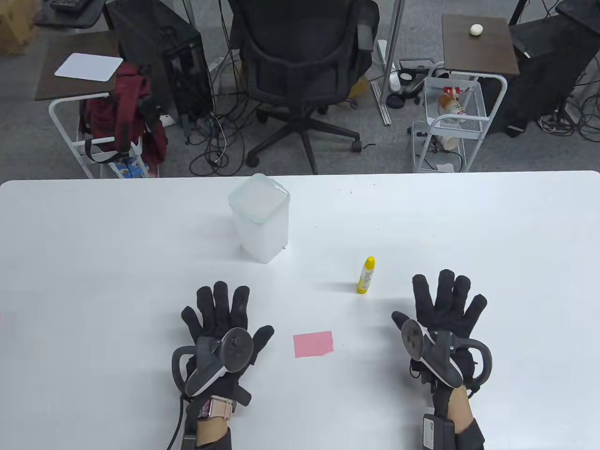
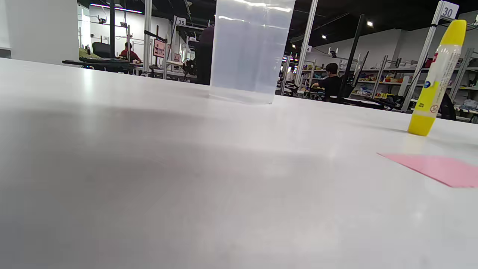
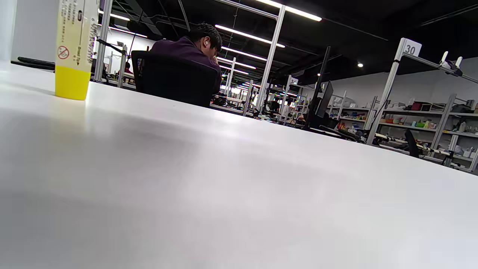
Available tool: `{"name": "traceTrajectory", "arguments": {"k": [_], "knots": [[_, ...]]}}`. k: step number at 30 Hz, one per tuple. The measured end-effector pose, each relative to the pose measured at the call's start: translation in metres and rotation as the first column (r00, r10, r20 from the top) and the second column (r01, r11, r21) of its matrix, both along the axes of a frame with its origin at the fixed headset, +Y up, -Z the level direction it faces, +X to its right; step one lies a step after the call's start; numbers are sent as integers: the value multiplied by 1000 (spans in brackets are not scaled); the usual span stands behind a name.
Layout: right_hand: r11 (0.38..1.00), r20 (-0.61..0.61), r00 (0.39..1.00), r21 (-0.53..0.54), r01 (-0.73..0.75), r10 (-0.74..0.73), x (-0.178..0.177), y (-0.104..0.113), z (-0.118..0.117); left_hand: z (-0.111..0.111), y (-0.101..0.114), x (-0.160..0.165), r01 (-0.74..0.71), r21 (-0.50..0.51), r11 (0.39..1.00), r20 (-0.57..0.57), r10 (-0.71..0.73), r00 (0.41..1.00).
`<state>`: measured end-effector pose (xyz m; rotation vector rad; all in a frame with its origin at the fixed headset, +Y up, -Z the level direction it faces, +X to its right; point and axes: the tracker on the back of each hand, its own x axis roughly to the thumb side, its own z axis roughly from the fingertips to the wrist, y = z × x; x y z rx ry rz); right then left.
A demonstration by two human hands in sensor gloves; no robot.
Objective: Squeeze liquid glue on card and attach to container
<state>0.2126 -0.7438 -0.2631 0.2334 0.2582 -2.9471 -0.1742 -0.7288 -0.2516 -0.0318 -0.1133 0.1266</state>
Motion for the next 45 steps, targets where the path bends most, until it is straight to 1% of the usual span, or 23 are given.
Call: {"name": "traceTrajectory", "arguments": {"k": [11, 15, 18, 20, 24, 27, 29, 30, 32, 35, 38, 39, 42, 45], "knots": [[999, 4, 1000, -37, 25, -25, -1, 0, 2, -2, -1, 0, -23, -39, 999, -2, 23, 1000], [998, -4, 999, -39, 40, -41, -2, 0, 3, -6, 6, 1, -68, -48, 997, -10, 67, 998], [998, -19, 998, -25, 53, -53, -3, 1, 4, -14, 17, 4, -94, -46, 995, -22, 93, 995], [998, -28, 998, -22, 52, -53, -4, 1, 3, -26, 30, 7, -108, -35, 994, -51, 106, 993], [999, -42, 998, -11, 43, -44, -3, 5, 1, -53, 57, 8, -124, -80, 989, -140, 112, 984], [997, -49, 996, 4, 75, -75, 1, 9, -4, -76, 76, 7, -190, -46, 981, -160, 181, 970], [994, -53, 993, -11, 105, -106, 3, 9, -7, -92, 85, 7, -210, -31, 977, -170, 202, 965], [994, -50, 993, -25, 108, -109, 5, 9, -9, -102, 89, 7, -213, -40, 976, -179, 203, 963], [993, -45, 993, -41, 108, -110, 8, 8, -12, -117, 92, 8, -226, -69, 972, -202, 208, 957], [992, -37, 993, -59, 109, -112, 15, 3, -16, -143, 95, 10, -234, -75, 969, -215, 214, 953], [990, -17, 993, -76, 118, -119, 22, -1, -19, -166, 96, 14, -256, -126, 958, -230, 223, 947], [990, -15, 992, -78, 120, -121, 22, -2, -20, -168, 95, 14, -258, -129, 958, -231, 224, 947], [985, 1, 990, -104, 141, -142, 27, -5, -22, -188, 91, 14, -241, -166, 956, -246, 197, 949], [983, 8, 988, -100, 151, -151, 28, -6, -22, -197, 88, 13, -238, -164, 957, -253, 193, 948]]}}
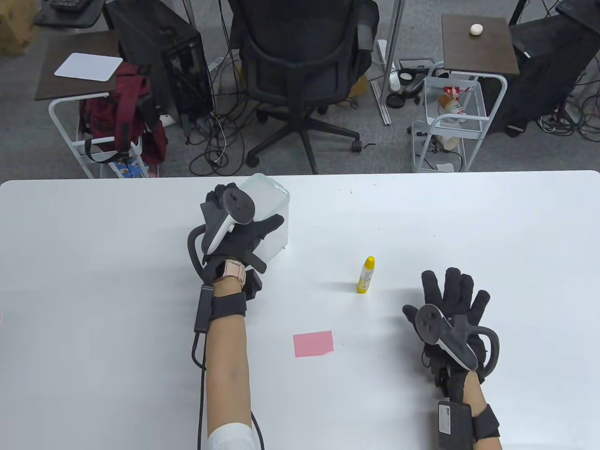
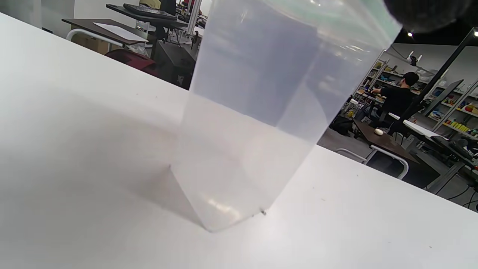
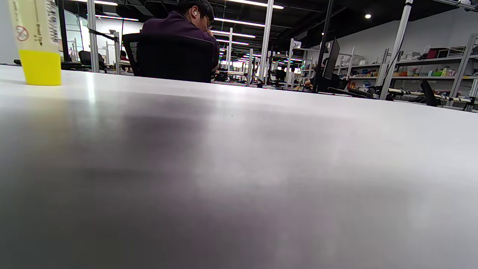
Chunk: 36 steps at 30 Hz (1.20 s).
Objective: Squeeze liquid glue on card and attach to container
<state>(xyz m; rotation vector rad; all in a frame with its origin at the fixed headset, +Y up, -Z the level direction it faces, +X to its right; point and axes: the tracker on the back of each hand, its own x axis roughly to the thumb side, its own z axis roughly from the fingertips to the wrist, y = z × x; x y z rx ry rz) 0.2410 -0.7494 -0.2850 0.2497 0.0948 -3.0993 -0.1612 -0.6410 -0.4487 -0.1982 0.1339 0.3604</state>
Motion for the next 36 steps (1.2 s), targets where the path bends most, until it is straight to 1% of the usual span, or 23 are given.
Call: {"name": "traceTrajectory", "arguments": {"k": [4, 7, 9, 11, 12, 13, 14, 16, 18, 21, 25, 30, 36], "knots": [[1000, 0, 1000, -3, -6, 6, 0, -1, -1, -1, -2, -2, 26, 72, 997, -8, -26, 1000], [1000, -3, 1000, 5, -16, 16, -1, -1, 0, 3, -4, -5, 0, 136, 991, 14, -2, 1000], [1000, -6, 1000, 18, -23, 24, -2, -1, 0, 11, -7, -5, -21, 236, 972, 38, 13, 999], [999, -11, 1000, 26, -27, 28, -3, -1, 1, 21, -8, -5, -61, 312, 948, 92, 34, 995], [999, -12, 1000, 27, -28, 28, -4, -1, 1, 26, -8, -4, -75, 323, 943, 116, 39, 993], [999, -15, 1000, 28, -27, 28, -5, -1, 2, 33, -8, -3, -96, 342, 935, 163, 41, 986], [999, -19, 999, 29, -27, 27, -5, -1, 2, 38, -7, -2, -104, 366, 925, 181, 39, 983], [999, -27, 999, 36, -36, 37, -7, 0, 4, 56, -7, 1, -149, 416, 897, 253, 44, 967], [998, -31, 998, 41, -45, 46, -9, 0, 5, 72, -7, 6, -197, 444, 874, 321, 49, 946], [998, -36, 998, 48, -46, 48, -10, 0, 6, 91, -10, 15, -251, 458, 853, 388, 62, 919], [997, -43, 998, 58, -49, 51, -13, 1, 9, 105, -17, 26, -285, 450, 846, 434, 72, 898], [995, -56, 996, 70, -70, 74, -17, 2, 14, 111, -26, 36, -272, 429, 862, 451, 57, 891], [995, -59, 996, 79, -67, 72, -17, 2, 16, 113, -36, 36, -269, 414, 870, 444, 65, 894]]}}
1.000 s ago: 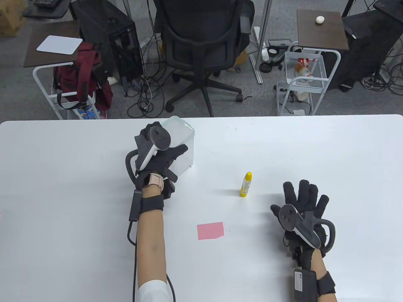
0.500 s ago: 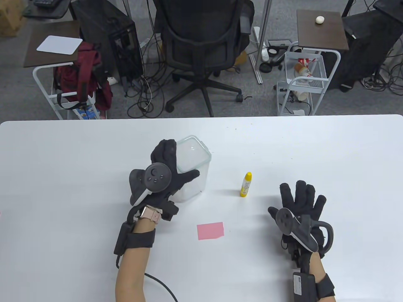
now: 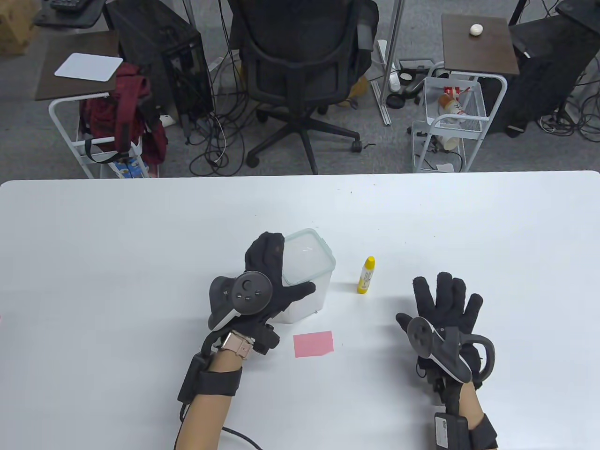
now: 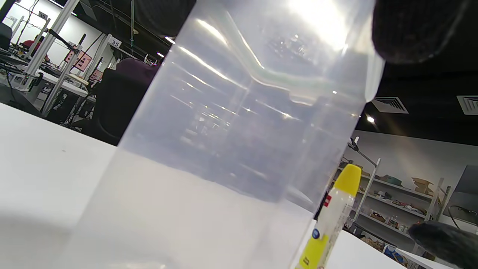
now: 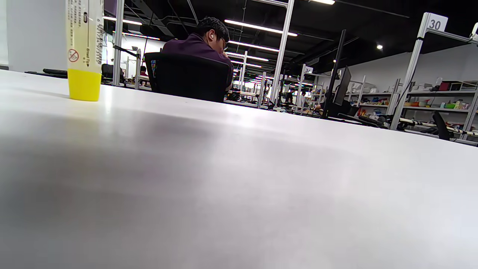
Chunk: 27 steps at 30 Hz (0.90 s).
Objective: Squeeze liquid glue on card and attach to container
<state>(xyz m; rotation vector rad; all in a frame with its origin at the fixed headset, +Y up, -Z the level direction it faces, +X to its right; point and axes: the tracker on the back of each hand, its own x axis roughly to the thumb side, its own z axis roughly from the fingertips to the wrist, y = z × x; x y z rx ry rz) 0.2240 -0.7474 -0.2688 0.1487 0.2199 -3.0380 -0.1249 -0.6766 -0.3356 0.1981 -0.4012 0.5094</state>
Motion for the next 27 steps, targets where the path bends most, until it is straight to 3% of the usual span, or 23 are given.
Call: {"name": "traceTrajectory", "arguments": {"k": [12, 19, 23, 27], "knots": [[1000, -9, 1000, 10, -11, 11, -2, 1, 5, 10, -4, -6, -8, -74, 997, 36, 10, 999], [999, -15, 1000, 36, 27, -26, -1, 5, 13, 60, 0, -42, -102, -10, 995, -85, 101, 991], [997, -26, 998, 47, 61, -60, -3, 6, 16, 97, -20, -60, -157, -30, 987, -131, 152, 980], [995, -38, 996, 58, 79, -76, -7, 5, 18, 109, -41, -67, -220, -65, 973, -140, 210, 968]]}}
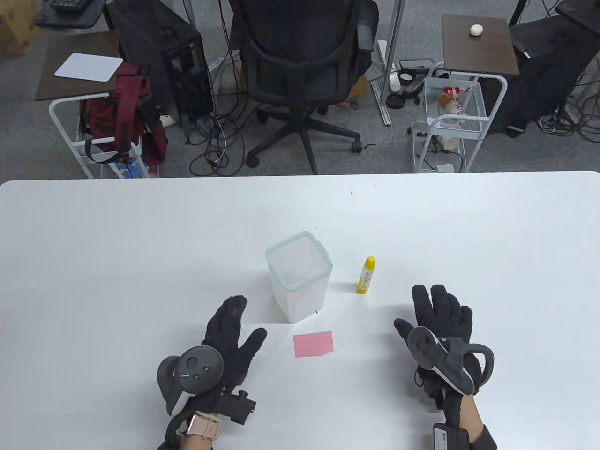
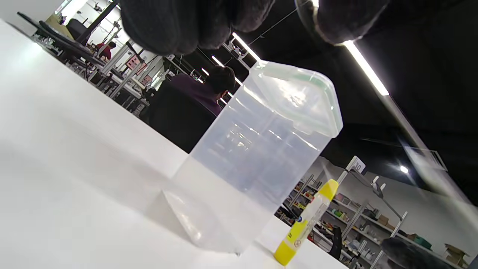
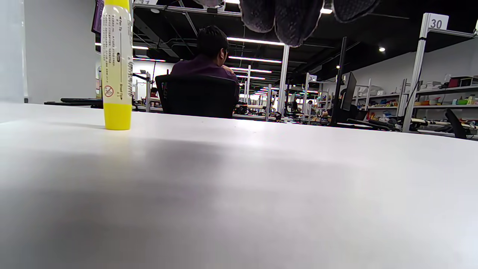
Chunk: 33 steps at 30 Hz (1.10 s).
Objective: Squeeze liquid glue on card and attach to container
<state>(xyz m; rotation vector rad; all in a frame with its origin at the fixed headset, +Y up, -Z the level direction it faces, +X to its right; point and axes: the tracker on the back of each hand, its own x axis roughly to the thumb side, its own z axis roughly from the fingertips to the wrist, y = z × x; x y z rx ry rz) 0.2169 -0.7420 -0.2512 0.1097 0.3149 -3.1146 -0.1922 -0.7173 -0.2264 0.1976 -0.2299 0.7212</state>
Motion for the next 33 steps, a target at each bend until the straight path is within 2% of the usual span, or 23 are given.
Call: {"name": "traceTrajectory", "arguments": {"k": [2, 6, 9, 15, 19, 22, 28, 33], "knots": [[1000, -4, 1000, 0, 14, -14, -1, -1, 1, 1, -4, 1, -3, -7, 1000, 10, 3, 1000], [999, -13, 999, 5, 47, -47, -2, -2, 1, 0, -10, 7, 92, 9, 996, 15, -92, 996], [990, -23, 990, 10, 138, -138, -3, -4, -2, 1, -16, 10, 61, -25, 998, 37, -60, 998], [954, -42, 953, -49, 297, -299, -18, -7, -27, 0, -22, 12, 13, -58, 998, 36, -10, 999], [885, -15, 891, -122, 449, -454, -31, -13, -55, -2, -26, 15, -2, -76, 997, 34, 5, 999], [846, 17, 858, -160, 509, -513, -36, -19, -72, -3, -28, 16, -21, -89, 996, 29, 23, 999], [727, 97, 747, -179, 663, -658, -40, -26, -97, -5, -32, 14, -31, -104, 994, 16, 33, 999], [712, 134, 735, -184, 678, -665, -40, -31, -107, -6, -32, 13, -34, -110, 993, 12, 35, 999]]}}
